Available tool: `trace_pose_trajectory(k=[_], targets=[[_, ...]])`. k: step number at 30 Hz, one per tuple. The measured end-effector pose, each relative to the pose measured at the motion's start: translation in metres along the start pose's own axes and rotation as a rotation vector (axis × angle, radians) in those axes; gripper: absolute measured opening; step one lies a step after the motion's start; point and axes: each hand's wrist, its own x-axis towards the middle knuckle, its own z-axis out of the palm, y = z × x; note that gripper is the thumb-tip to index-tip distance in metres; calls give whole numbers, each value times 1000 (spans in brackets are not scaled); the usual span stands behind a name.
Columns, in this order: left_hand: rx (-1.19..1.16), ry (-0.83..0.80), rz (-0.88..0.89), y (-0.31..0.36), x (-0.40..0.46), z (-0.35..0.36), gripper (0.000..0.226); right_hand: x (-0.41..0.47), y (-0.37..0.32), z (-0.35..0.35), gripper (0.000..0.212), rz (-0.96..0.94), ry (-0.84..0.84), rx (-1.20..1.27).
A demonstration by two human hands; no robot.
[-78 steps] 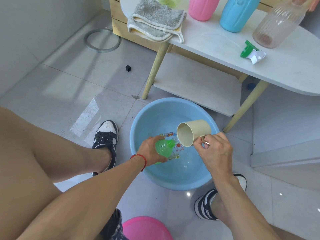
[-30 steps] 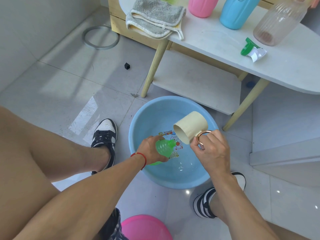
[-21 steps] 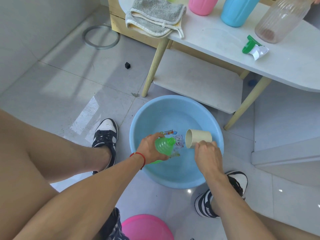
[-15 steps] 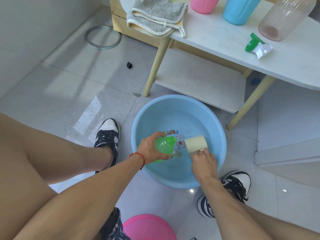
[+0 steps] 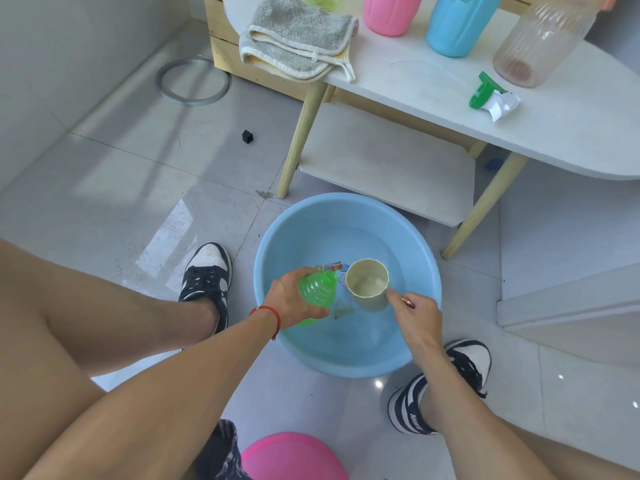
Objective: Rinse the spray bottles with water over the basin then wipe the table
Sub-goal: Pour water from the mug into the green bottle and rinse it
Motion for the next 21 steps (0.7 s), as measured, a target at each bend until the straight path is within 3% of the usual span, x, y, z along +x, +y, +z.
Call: trace_pose_trajectory(k=[11,21], targets=[[58,-14,31,2,0,0,82,-18,-54,-21,52,-312,180,-76],[56,-5,5,1,1,1,83,-20,-64,-15,53,-505,243,-222]])
